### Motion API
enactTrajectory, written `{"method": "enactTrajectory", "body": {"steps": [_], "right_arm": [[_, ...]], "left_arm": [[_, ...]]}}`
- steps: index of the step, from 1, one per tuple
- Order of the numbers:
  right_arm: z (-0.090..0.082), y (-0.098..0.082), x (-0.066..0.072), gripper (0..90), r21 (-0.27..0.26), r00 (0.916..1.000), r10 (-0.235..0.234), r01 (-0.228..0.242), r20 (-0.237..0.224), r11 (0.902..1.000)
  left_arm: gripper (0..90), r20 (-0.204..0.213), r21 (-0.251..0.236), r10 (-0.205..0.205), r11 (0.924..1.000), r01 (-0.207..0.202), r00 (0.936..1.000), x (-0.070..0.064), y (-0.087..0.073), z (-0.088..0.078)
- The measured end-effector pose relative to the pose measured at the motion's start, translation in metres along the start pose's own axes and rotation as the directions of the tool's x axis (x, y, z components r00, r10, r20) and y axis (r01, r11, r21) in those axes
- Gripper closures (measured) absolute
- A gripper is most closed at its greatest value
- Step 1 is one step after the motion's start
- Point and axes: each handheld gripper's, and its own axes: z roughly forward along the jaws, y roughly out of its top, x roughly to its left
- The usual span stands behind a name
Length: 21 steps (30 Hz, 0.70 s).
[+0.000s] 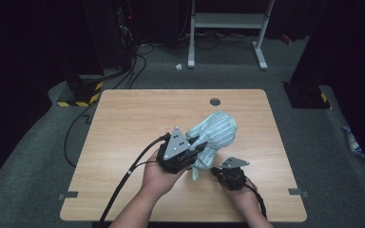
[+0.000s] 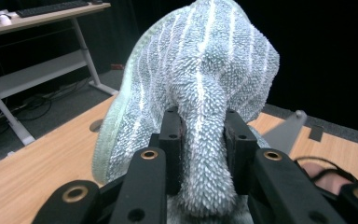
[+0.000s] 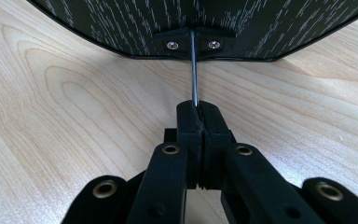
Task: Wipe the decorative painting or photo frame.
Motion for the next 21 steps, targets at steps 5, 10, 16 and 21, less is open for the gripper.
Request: {"method": "enactTrajectory", "body": {"steps": [5,10,16,21], "right_arm": [[0.0,0.0,0.0,88.3,0.002,1.0,-0.006,0.006,0.003,1.0],[0.0,0.0,0.001,88.4,0.004,1.0,-0.004,0.004,0.003,1.0],[0.0,0.0,0.0,88.4,0.005,1.0,-0.004,0.004,0.003,1.0],[0.0,0.0,0.001,88.4,0.005,1.0,-0.004,0.004,0.003,1.0]], "left_arm": [[73.1,-0.013,-0.015,-0.006,0.9999,0.006,0.9999,-0.002,-0.021,-0.017],[73.1,-0.045,0.007,-0.034,0.9994,0.034,0.9984,-0.004,-0.049,-0.027],[73.2,-0.045,0.03,-0.092,0.9952,0.093,0.9948,-0.002,-0.083,-0.022],[73.2,-0.057,0.095,-0.108,0.9889,0.114,0.9924,0.0,-0.102,-0.009]]}}
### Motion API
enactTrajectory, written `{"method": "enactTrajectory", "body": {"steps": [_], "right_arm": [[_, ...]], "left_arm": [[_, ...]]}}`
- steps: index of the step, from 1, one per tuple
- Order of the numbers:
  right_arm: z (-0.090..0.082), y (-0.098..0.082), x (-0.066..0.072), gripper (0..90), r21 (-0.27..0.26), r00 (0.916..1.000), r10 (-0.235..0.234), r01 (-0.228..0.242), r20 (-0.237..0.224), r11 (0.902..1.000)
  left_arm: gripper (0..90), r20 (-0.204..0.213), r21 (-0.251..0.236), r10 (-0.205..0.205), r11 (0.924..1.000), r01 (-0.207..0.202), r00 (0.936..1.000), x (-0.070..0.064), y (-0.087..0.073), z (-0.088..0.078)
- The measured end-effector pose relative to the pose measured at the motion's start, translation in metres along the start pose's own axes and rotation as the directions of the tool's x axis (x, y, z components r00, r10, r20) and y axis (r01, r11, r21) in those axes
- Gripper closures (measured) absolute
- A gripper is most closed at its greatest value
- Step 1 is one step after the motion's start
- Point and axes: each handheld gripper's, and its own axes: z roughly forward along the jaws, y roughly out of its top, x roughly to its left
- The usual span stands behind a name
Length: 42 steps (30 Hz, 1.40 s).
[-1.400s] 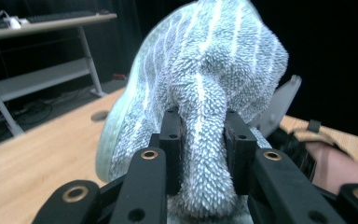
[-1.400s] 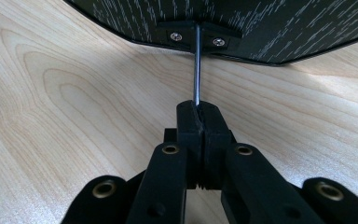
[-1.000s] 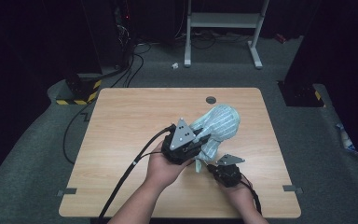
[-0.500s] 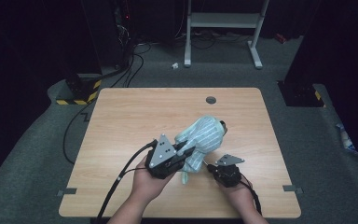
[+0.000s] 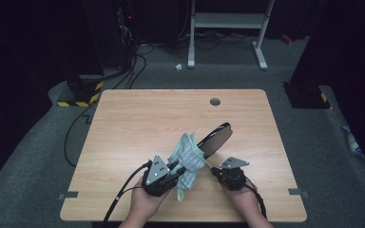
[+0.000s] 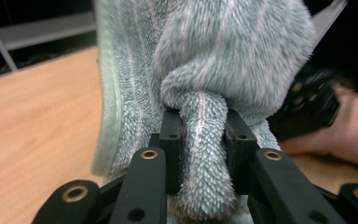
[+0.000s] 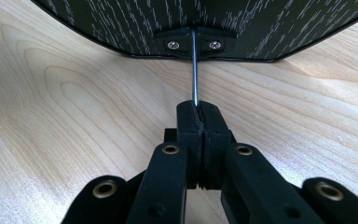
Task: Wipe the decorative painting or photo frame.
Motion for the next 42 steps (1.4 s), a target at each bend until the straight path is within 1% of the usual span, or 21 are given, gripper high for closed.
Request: {"method": "enactTrajectory", "body": {"steps": [3,5,7,8,10,11,14,16,18,20,26,29,31,34,35,36,37,38,39,42], "right_arm": [[0.0,0.0,0.0,88.4,0.0,1.0,0.0,0.0,0.0,1.0],[0.0,0.0,0.0,88.3,0.003,1.0,0.005,-0.005,0.0,1.0],[0.0,0.0,0.0,88.1,-0.001,1.0,0.004,-0.004,0.002,1.0],[0.0,0.0,0.0,88.0,-0.002,1.0,0.005,-0.005,0.001,1.0],[0.0,0.0,0.0,88.0,-0.003,1.0,0.005,-0.005,0.001,1.0],[0.0,0.0,0.0,88.0,-0.003,1.0,0.005,-0.005,0.001,1.0],[0.0,0.0,0.0,88.3,-0.002,1.0,0.008,-0.008,0.001,1.0],[0.0,0.0,0.0,88.4,-0.002,1.0,0.007,-0.007,0.002,1.0],[0.0,0.0,-0.001,88.4,-0.002,0.9999,0.015,-0.015,-0.003,0.9999],[0.0,0.0,-0.001,88.4,0.002,0.9998,0.018,-0.018,-0.006,0.9998],[0.0,0.0,0.0,88.3,-0.002,1.0,0.006,-0.006,0.002,1.0],[0.0,0.0,0.0,88.3,-0.002,1.0,0.005,-0.005,0.003,1.0],[0.0,0.0,0.0,88.3,-0.002,1.0,0.005,-0.005,0.003,1.0],[0.0,0.0,0.0,88.3,-0.002,1.0,0.005,-0.005,0.003,1.0],[0.0,0.0,0.0,88.3,-0.002,1.0,0.005,-0.005,0.003,1.0],[0.0,0.0,0.0,88.3,-0.002,1.0,0.005,-0.005,0.003,1.0],[0.0,0.0,0.0,88.3,-0.002,1.0,0.005,-0.005,0.003,1.0],[0.0,0.0,0.0,88.3,-0.001,1.0,0.005,-0.005,0.003,1.0],[0.0,0.0,0.0,88.3,-0.002,1.0,0.005,-0.005,0.003,1.0],[0.0,0.0,0.0,88.3,-0.002,1.0,0.005,-0.005,0.004,1.0]], "left_arm": [[73.2,0.001,0.046,-0.011,0.9989,0.011,0.9999,0.003,-0.011,0.015],[73.2,0.011,0.055,-0.032,0.998,0.032,0.9994,0.007,-0.018,0.023],[73.2,0.001,0.07,-0.044,0.9966,0.043,0.9991,0.009,-0.023,0.028],[73.2,0.001,0.082,-0.041,0.9958,0.041,0.9991,0.011,-0.025,0.029],[73.3,0.005,0.094,-0.05,0.9943,0.05,0.9987,0.011,-0.026,0.028],[73.3,0.006,0.088,-0.052,0.9948,0.051,0.9986,0.011,-0.024,0.026],[73.3,0.028,0.021,-0.05,0.9985,0.05,0.9984,0.008,-0.011,0.015],[73.2,0.029,-0.018,-0.03,0.9994,0.031,0.9991,0.003,-0.002,0.008],[73.2,0.027,-0.04,-0.021,0.9989,0.022,0.9994,0.0,0.003,0.005],[73.2,0.019,-0.04,-0.015,0.9991,0.016,0.9997,-0.001,0.002,0.006],[73.2,0.02,0.024,-0.049,0.9985,0.049,0.9986,0.006,-0.015,0.019],[73.2,0.015,0.058,-0.048,0.9972,0.047,0.9987,0.008,-0.023,0.023],[73.2,0.015,0.071,-0.054,0.9961,0.053,0.9984,0.01,-0.029,0.027],[73.2,0.017,0.103,-0.059,0.9931,0.057,0.9981,0.012,-0.036,0.032],[73.2,0.017,0.12,-0.062,0.991,0.06,0.9979,0.012,-0.038,0.033],[73.2,0.011,0.143,-0.046,0.9888,0.044,0.9989,0.013,-0.04,0.035],[73.2,0.002,0.155,-0.043,0.987,0.042,0.9991,0.012,-0.043,0.038],[73.2,-0.002,0.175,-0.04,0.9837,0.04,0.9992,0.012,-0.046,0.04],[73.1,-0.001,0.2,-0.024,0.9796,0.023,0.9997,0.013,-0.048,0.042],[73.1,-0.005,0.243,-0.001,0.9701,0.003,1.0,0.013,-0.052,0.05]]}}
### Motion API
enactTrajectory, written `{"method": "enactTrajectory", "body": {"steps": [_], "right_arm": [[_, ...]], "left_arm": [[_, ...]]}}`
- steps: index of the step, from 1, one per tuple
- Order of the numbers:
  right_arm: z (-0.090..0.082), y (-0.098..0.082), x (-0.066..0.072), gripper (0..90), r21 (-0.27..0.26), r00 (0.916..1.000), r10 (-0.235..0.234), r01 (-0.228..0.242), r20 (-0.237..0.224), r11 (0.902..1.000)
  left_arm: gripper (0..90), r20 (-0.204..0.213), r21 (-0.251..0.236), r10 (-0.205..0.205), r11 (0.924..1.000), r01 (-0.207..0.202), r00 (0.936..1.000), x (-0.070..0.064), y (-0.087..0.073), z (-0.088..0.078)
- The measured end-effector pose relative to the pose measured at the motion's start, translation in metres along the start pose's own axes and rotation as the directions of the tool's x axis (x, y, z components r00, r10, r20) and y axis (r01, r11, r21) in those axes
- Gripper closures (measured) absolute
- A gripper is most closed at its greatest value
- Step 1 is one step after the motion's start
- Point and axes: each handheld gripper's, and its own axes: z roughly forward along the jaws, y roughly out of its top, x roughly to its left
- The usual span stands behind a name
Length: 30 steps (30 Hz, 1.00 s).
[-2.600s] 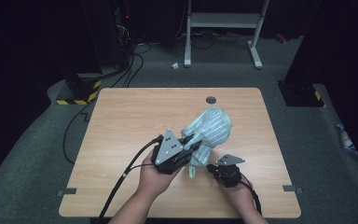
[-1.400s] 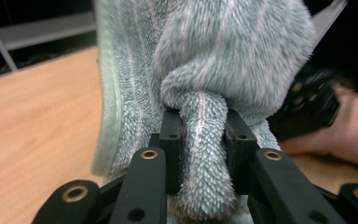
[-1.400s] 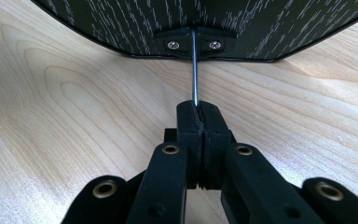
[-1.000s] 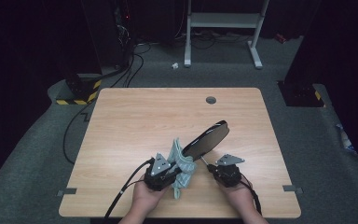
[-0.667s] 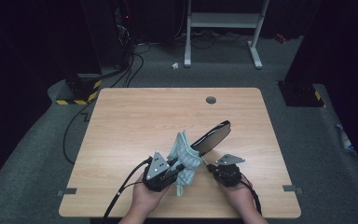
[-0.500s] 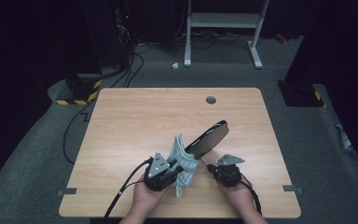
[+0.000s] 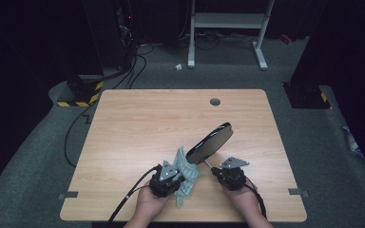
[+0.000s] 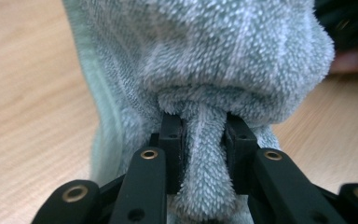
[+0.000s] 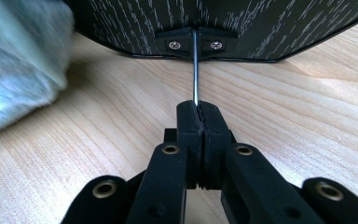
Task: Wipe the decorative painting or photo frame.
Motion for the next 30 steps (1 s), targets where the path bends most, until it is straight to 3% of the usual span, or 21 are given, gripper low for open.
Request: {"method": "enactTrajectory", "body": {"steps": [5,6,10,13,14,17,18,19,25,28,29,30], "right_arm": [[0.0,0.0,0.001,88.4,0.002,1.0,-0.001,0.001,0.004,1.0],[0.0,0.0,0.001,88.4,0.002,1.0,-0.001,0.001,0.004,1.0],[0.0,0.0,0.001,88.4,0.001,1.0,0.003,-0.003,0.007,1.0],[0.0,0.0,0.001,88.4,0.003,1.0,0.008,-0.008,0.004,1.0],[0.0,0.0,0.001,88.4,0.003,1.0,0.008,-0.008,0.004,1.0],[0.0,0.0,0.001,88.4,0.001,1.0,0.001,-0.001,0.009,1.0],[0.0,0.0,0.001,88.4,-0.001,1.0,-0.002,0.002,0.01,1.0],[0.0,0.0,0.001,88.4,-0.001,0.9999,-0.002,0.002,0.01,1.0],[0.0,0.0,0.002,88.4,0.0,0.9999,0.0,0.0,0.01,1.0],[0.0,0.0,0.002,88.3,0.0,0.9999,0.0,0.0,0.011,1.0],[0.0,0.0,0.002,88.4,0.0,0.9999,0.0,0.0,0.011,1.0],[0.0,0.0,0.002,88.4,-0.001,0.9999,-0.002,0.002,0.011,1.0]], "left_arm": [[72.4,-0.004,0.04,0.009,0.9992,-0.009,1.0,0.004,0.001,0.011],[72.1,0.004,0.012,-0.038,0.9992,0.038,0.9993,0.002,0.001,0.015],[72.4,0.017,0.012,-0.045,0.9989,0.045,0.9988,0.001,0.002,0.009],[72.6,0.023,-0.032,-0.037,0.9988,0.038,0.999,0.0,0.004,-0.007],[72.6,0.031,-0.063,-0.06,0.9961,0.061,0.9977,-0.002,0.006,-0.011],[72.6,0.028,-0.116,-0.037,0.9925,0.04,0.9989,-0.003,0.012,-0.026],[72.5,0.031,-0.133,-0.048,0.9898,0.052,0.9984,-0.004,0.013,-0.027],[72.6,0.025,-0.121,-0.03,0.9921,0.033,0.9992,-0.003,0.014,-0.028],[72.6,0.017,-0.057,-0.052,0.997,0.053,0.9985,-0.001,0.005,-0.006],[72.6,0.008,-0.006,-0.05,0.9987,0.05,0.9987,-0.001,-0.002,0.007],[72.5,0.007,0.009,-0.033,0.9994,0.033,0.9994,0.002,-0.003,0.009],[72.6,0.018,-0.005,-0.067,0.9978,0.067,0.9976,0.001,-0.004,0.011]]}}
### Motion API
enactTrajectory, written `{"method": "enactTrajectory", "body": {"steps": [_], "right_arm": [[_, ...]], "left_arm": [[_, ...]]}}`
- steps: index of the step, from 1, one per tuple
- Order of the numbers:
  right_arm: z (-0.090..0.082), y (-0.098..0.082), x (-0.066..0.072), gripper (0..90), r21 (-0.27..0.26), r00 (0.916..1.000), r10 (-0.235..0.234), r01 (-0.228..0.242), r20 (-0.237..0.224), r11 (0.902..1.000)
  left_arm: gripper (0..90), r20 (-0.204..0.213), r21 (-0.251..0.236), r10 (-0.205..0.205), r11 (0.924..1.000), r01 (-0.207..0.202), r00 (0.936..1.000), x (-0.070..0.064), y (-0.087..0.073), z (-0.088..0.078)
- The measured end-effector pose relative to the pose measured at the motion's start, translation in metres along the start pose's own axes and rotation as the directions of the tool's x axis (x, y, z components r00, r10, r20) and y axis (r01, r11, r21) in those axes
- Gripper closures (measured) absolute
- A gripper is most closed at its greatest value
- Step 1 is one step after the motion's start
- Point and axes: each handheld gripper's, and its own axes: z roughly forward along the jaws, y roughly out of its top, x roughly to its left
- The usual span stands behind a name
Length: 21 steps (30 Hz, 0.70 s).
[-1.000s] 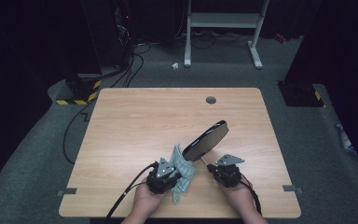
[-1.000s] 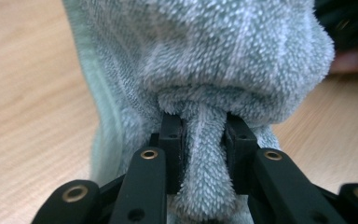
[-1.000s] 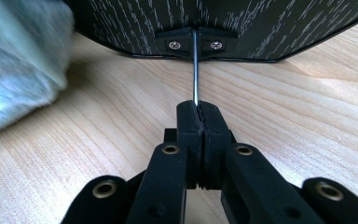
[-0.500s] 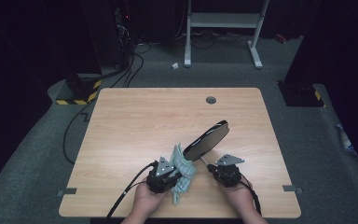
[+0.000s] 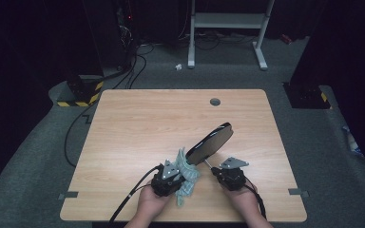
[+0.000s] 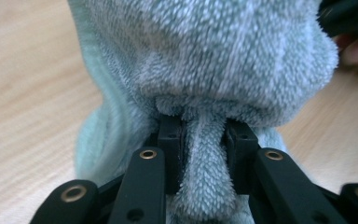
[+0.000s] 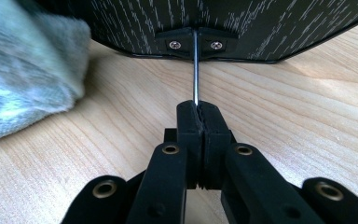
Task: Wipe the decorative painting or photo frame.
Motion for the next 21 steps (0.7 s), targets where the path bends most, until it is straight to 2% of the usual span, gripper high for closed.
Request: {"method": "enactTrajectory", "body": {"steps": [3,6,10,14,19,21], "right_arm": [[0.0,0.0,0.0,88.3,0.001,1.0,0.002,-0.002,0.0,1.0],[0.0,0.0,0.0,88.3,0.001,1.0,0.002,-0.002,-0.001,1.0],[0.0,0.0,0.0,88.2,0.002,1.0,0.005,-0.005,-0.003,1.0],[0.0,0.0,0.0,88.2,0.0,1.0,0.0,0.0,-0.001,1.0],[0.0,0.0,0.0,88.2,0.001,1.0,0.001,-0.001,0.0,1.0],[0.0,0.0,0.0,88.1,0.002,1.0,0.001,-0.001,-0.001,1.0]], "left_arm": [[72.5,0.016,0.002,-0.027,0.9996,0.027,0.9995,0.003,0.001,0.002],[72.6,0.017,-0.007,-0.031,0.9995,0.031,0.9994,0.003,0.002,-0.002],[72.6,0.069,-0.061,-0.073,0.9952,0.077,0.995,0.007,0.005,-0.018],[72.6,0.095,-0.138,-0.07,0.987,0.083,0.993,0.008,0.011,-0.044],[72.5,0.068,-0.167,-0.037,0.9849,0.047,0.997,0.01,0.01,-0.071],[72.4,0.021,-0.161,-0.017,0.9867,0.02,0.9996,0.013,0.007,-0.077]]}}
